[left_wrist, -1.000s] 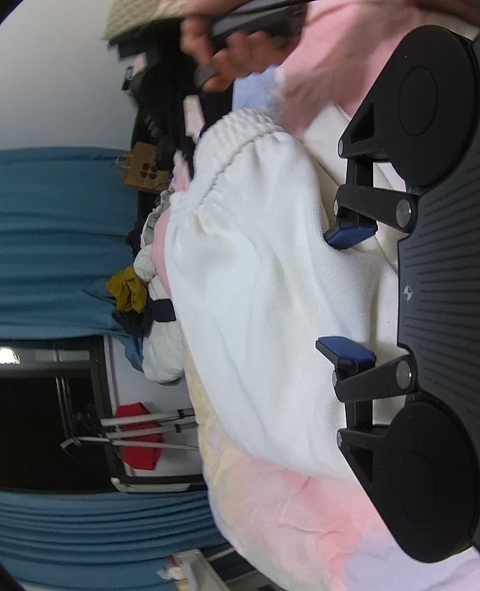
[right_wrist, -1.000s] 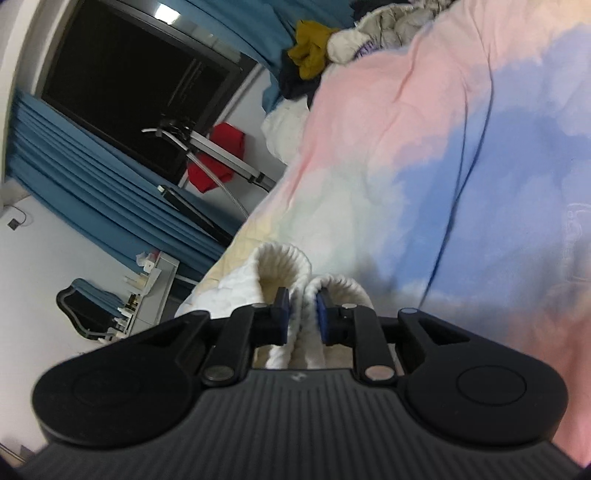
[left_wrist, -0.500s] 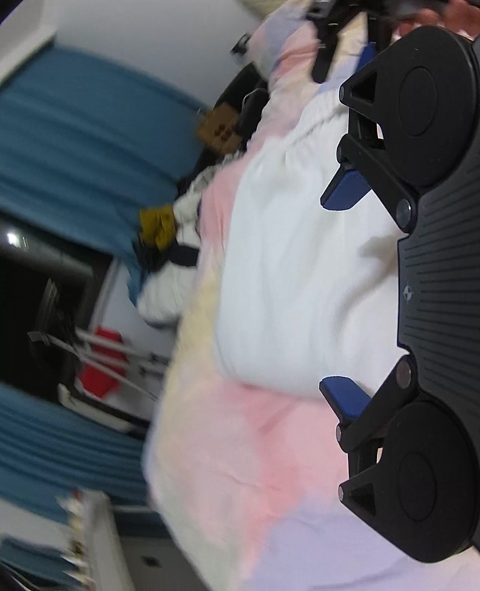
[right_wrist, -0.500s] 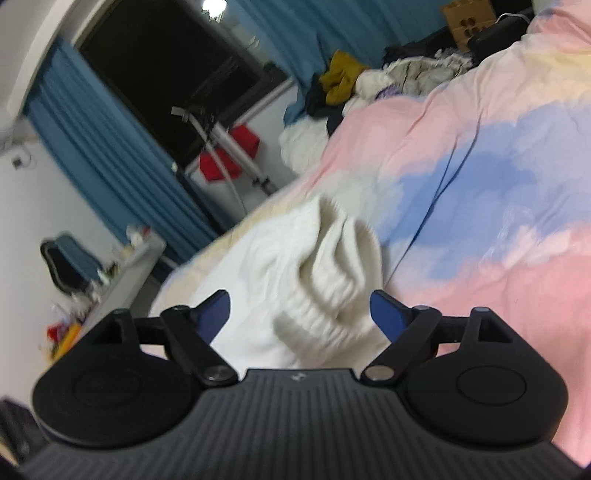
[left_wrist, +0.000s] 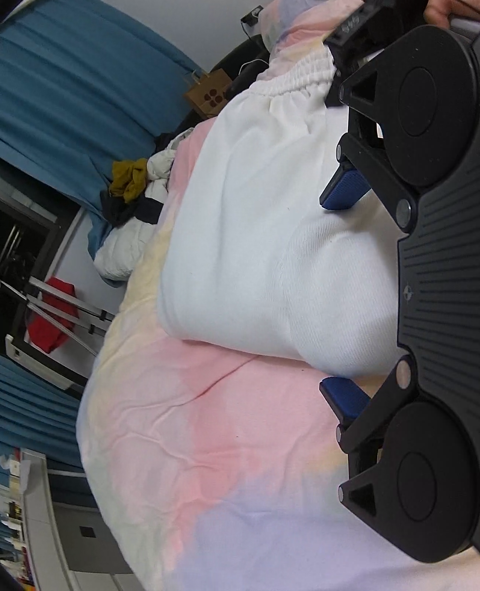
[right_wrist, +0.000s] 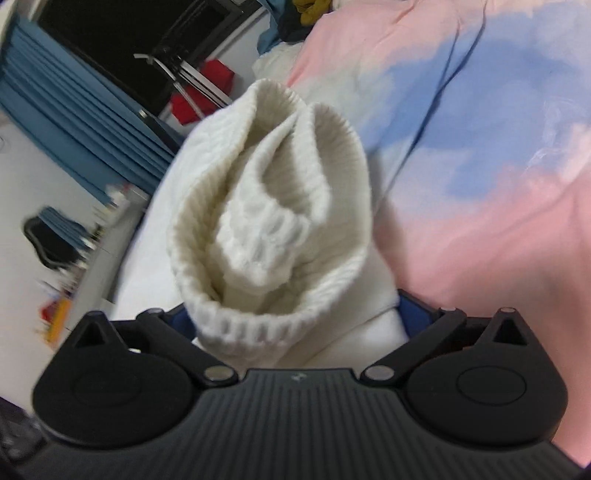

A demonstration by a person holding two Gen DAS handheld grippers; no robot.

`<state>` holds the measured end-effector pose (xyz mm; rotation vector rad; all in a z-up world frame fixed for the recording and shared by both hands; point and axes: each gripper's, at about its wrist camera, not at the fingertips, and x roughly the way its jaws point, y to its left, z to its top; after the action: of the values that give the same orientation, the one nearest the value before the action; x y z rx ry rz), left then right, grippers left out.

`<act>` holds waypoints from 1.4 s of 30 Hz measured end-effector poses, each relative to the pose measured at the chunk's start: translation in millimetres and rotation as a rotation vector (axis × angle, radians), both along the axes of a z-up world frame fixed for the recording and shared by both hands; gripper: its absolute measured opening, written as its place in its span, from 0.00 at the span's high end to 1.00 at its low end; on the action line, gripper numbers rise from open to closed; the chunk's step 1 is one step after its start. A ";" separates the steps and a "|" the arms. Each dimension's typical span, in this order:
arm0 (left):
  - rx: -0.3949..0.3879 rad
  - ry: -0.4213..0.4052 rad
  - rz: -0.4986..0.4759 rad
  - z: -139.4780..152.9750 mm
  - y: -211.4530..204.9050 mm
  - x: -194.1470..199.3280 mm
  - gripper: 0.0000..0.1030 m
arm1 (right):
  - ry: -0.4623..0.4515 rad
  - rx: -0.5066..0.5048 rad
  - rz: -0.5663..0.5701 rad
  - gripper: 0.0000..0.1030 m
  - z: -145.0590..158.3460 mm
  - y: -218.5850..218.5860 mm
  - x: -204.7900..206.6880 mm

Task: Fold clothes

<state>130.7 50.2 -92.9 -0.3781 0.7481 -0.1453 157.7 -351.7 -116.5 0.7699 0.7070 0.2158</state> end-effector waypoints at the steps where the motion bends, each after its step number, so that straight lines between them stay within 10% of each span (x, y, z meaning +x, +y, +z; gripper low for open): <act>1: 0.000 0.003 -0.002 -0.9 0.1 -0.3 0.05 | -0.024 0.028 0.006 0.00 4.2 -0.2 -2.0; 7: 0.012 0.005 -0.004 -4.5 -1.8 -5.9 0.04 | -0.132 0.130 0.018 0.00 20.1 -0.9 -9.1; 15: 0.027 0.012 -0.025 -13.0 -12.3 5.6 0.05 | 0.030 -0.009 0.023 0.00 -8.4 16.0 8.7; 22: -0.002 0.019 -0.016 -16.1 -10.0 11.3 0.06 | -0.040 0.021 -0.001 0.22 15.5 13.5 -4.4; 32: -0.116 -0.026 0.020 -10.2 1.1 6.8 0.63 | -0.144 -0.184 -0.031 0.54 48.6 40.0 -20.3; 42: -0.138 -0.210 0.018 71.1 -27.5 -31.0 0.67 | -0.435 -0.091 -0.014 0.58 119.4 18.8 -52.7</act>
<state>99.7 22.7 -21.8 -0.4928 0.5283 -0.2176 105.1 -332.9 2.9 0.6125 0.2976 0.3240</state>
